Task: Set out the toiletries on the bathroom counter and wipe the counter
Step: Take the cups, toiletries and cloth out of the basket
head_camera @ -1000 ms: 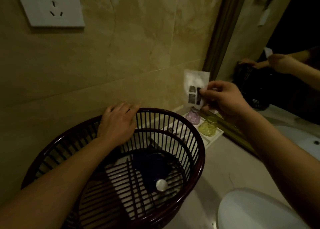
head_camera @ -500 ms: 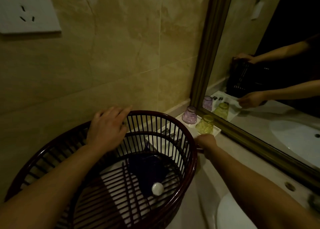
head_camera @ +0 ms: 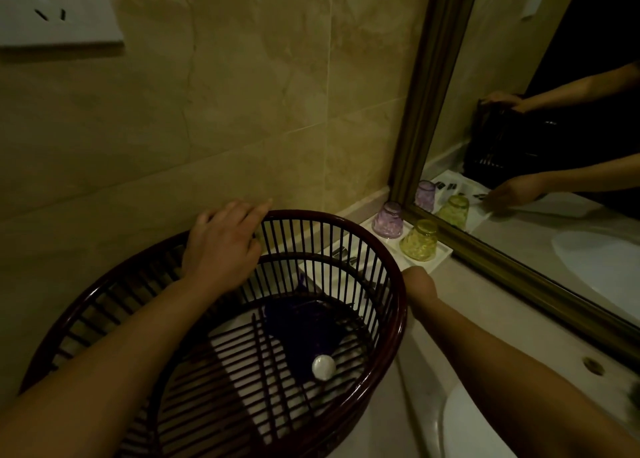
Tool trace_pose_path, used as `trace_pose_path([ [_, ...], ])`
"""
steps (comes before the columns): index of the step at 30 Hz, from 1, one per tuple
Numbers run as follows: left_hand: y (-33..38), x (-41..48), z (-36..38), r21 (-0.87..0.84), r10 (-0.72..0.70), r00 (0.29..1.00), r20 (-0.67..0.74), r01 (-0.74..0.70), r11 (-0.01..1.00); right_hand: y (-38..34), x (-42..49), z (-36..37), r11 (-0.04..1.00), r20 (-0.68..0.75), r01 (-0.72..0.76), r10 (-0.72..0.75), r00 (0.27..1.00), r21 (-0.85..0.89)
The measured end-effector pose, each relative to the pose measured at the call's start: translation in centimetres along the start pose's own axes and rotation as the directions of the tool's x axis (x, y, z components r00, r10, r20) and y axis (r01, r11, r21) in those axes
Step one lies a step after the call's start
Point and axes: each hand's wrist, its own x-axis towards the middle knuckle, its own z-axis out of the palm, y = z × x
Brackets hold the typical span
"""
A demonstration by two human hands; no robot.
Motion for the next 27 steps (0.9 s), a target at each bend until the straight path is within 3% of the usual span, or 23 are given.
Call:
trace_pose_path([
  [2, 0.0, 0.0, 0.0, 0.001, 0.003, 1.0, -0.003, -0.003, 1.0, -0.3, -0.1, -0.6, 0.999, 0.005, 0.035, -0.035, 0.999, -0.013],
  [6, 0.2, -0.1, -0.1, 0.002, -0.001, 1.0, 0.005, 0.001, 1.0, -1.7, -0.9, -2.9, 0.978, 0.038, 0.055, -0.064, 0.997, 0.199],
  [10, 0.1, -0.1, -0.3, -0.006, -0.009, 1.0, 0.013, 0.01, 1.0, -5.7, -3.7, -6.7, 0.929, -0.009, 0.296, -0.302, 0.953, 0.222],
  [14, 0.1, -0.1, -0.3, -0.012, -0.011, 1.0, 0.016, 0.012, 1.0, -12.3, -9.5, -9.4, 0.775, -0.079, 0.623, -0.618, 0.782, 0.105],
  [17, 0.1, 0.1, -0.3, 0.003, -0.013, 1.0, 0.025, 0.013, 1.0, -16.4, -14.3, -8.3, 0.613, 0.142, 0.785, -0.772, 0.619, -0.087],
  [19, 0.1, 0.0, -0.4, 0.006, -0.019, 1.0, 0.024, 0.018, 1.0, -17.8, -16.3, -5.8, 0.481, 0.403, 0.842, -0.739, 0.539, -0.244],
  [22, 0.1, -0.1, -0.7, -0.009, -0.018, 1.0, 0.024, 0.018, 1.0, -17.5, -16.8, -0.1, 0.184, 0.701, 0.887, -0.555, 0.449, -0.423],
  [27, 0.0, -0.1, -0.9, -0.011, -0.013, 0.999, 0.03, 0.014, 1.0, -14.4, -14.9, 7.5, -0.13, 0.877, 0.871, -0.158, 0.453, -0.473],
])
